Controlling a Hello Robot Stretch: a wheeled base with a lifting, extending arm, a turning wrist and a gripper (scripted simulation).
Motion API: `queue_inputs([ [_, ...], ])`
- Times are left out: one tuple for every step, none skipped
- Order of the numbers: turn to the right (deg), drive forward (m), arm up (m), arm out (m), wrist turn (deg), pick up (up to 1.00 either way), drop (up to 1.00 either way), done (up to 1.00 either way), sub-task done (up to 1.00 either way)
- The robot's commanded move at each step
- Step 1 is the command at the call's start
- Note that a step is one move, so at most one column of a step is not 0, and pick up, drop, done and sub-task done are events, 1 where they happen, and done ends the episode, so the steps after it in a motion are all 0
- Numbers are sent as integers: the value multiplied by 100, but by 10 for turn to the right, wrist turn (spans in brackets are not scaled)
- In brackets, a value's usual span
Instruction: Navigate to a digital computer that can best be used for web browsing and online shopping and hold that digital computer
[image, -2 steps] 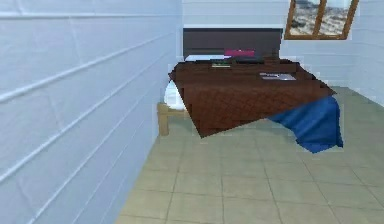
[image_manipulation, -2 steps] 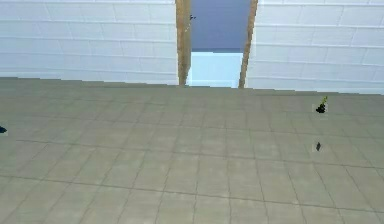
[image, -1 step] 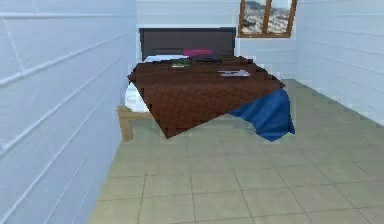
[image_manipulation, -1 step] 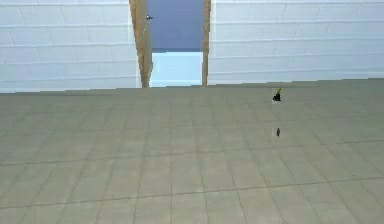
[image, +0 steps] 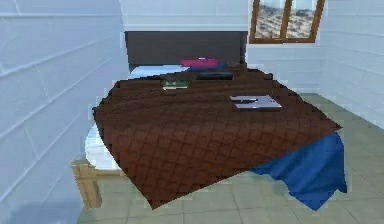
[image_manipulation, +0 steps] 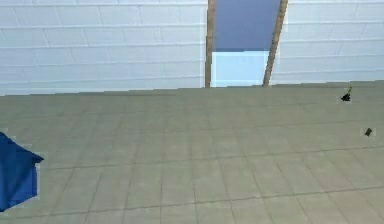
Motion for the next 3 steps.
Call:
queue_inputs([
  [30, 0, 0, 0, 0, 0, 0, 0, 0],
  [0, 50, 0, 0, 0, 0, 0, 0, 0],
  [-450, 0, 0, 0, 0, 0, 0, 0, 0],
])
